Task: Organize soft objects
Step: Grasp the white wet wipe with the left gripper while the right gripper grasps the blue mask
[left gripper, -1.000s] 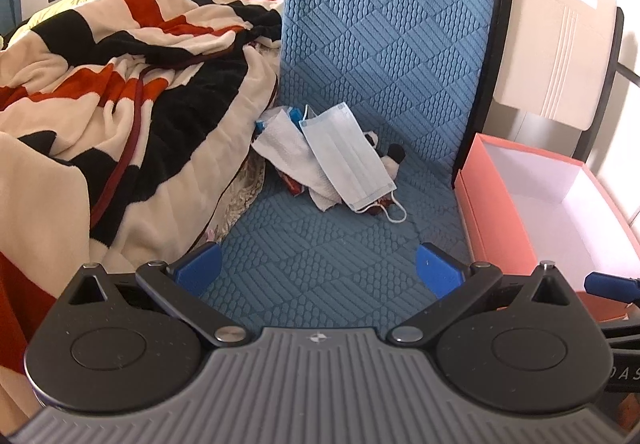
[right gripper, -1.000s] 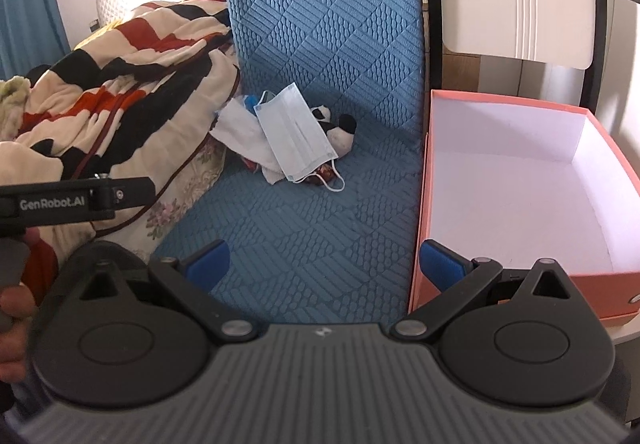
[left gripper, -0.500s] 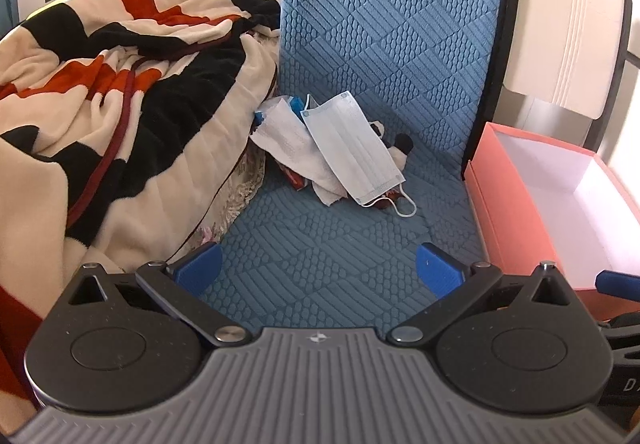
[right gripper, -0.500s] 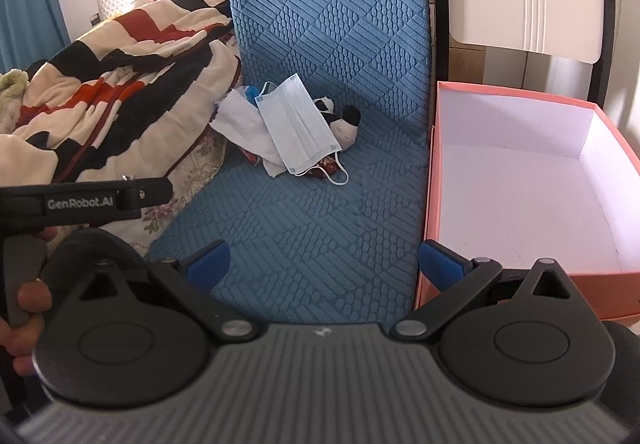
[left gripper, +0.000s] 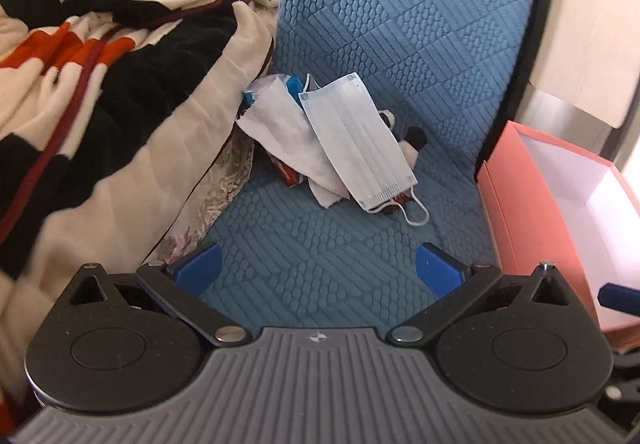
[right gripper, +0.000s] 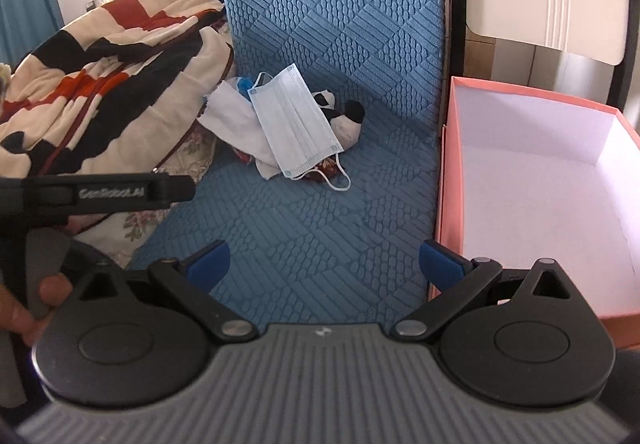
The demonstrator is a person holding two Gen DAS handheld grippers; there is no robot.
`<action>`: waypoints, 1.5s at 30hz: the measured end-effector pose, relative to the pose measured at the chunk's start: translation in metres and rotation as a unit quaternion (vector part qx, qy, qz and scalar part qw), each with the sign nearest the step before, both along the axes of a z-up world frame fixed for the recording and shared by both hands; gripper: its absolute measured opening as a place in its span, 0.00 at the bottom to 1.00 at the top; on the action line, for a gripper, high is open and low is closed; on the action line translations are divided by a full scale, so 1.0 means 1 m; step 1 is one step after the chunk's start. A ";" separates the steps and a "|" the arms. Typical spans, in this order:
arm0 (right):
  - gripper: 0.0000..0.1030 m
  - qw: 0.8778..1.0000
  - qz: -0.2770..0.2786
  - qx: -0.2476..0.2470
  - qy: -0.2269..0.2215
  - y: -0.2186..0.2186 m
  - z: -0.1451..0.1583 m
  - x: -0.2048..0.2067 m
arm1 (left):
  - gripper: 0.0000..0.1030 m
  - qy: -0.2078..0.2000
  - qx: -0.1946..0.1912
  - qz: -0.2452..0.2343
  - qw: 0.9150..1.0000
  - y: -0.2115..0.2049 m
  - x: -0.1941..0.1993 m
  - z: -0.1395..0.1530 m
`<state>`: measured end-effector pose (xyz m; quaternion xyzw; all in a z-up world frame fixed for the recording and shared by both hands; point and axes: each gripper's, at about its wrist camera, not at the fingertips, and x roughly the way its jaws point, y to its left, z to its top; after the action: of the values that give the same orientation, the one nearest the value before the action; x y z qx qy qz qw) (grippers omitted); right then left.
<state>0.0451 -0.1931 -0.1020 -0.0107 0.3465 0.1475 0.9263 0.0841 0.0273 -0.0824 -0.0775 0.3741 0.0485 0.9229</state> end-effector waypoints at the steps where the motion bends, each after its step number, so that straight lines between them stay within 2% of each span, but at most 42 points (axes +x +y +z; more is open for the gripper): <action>1: 1.00 1.000 0.000 -0.002 -0.001 0.001 -0.001 0.003 | 1.00 0.001 -0.002 0.001 1.000 0.002 0.006 -0.002; 7: 1.00 1.000 0.014 -0.020 -0.007 0.008 -0.004 0.025 | 1.00 0.009 -0.003 0.002 1.000 0.001 0.041 -0.017; 10: 0.96 0.999 0.020 -0.028 -0.007 0.011 -0.007 0.037 | 1.00 0.012 0.005 -0.001 1.000 -0.002 0.059 -0.023; 14: 0.93 0.999 0.023 -0.022 -0.010 0.013 -0.010 0.050 | 1.00 0.014 -0.005 -0.006 1.000 -0.002 0.079 -0.027; 17: 0.92 0.999 0.013 -0.029 -0.014 0.016 -0.013 0.062 | 1.00 0.013 0.003 0.007 1.000 0.001 0.098 -0.033; 20: 0.89 0.999 0.012 -0.036 -0.022 0.019 -0.016 0.073 | 1.00 0.014 -0.010 0.009 1.000 0.004 0.114 -0.038; 25: 0.86 0.999 0.016 -0.025 -0.015 0.023 -0.020 0.094 | 1.00 0.018 -0.009 -0.008 1.000 0.004 0.138 -0.047; 27: 0.81 0.999 0.024 -0.033 -0.020 0.028 -0.023 0.100 | 1.00 0.009 -0.013 -0.015 1.000 0.004 0.143 -0.052; 32: 0.69 0.999 0.028 -0.044 -0.012 0.037 -0.035 0.114 | 1.00 0.011 -0.060 0.006 0.998 0.013 0.151 -0.076; 36: 0.65 0.998 0.024 -0.050 -0.014 0.039 -0.040 0.123 | 1.00 0.019 -0.087 -0.003 0.996 0.018 0.158 -0.085; 38: 0.49 0.998 0.016 -0.058 -0.019 0.039 -0.043 0.130 | 1.00 0.027 -0.092 -0.016 0.995 0.020 0.162 -0.090; 41: 0.37 0.998 0.017 -0.048 -0.028 0.038 -0.047 0.138 | 0.94 0.042 -0.122 -0.012 0.992 0.028 0.168 -0.101; 45: 0.37 0.998 0.023 -0.046 -0.025 0.041 -0.055 0.153 | 0.83 0.059 -0.166 -0.012 0.984 0.033 0.178 -0.109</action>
<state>0.1979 -0.1522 -0.1568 -0.0652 0.3289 0.1520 0.9298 0.2618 0.0600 -0.1909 -0.2217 0.4317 -0.0212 0.8741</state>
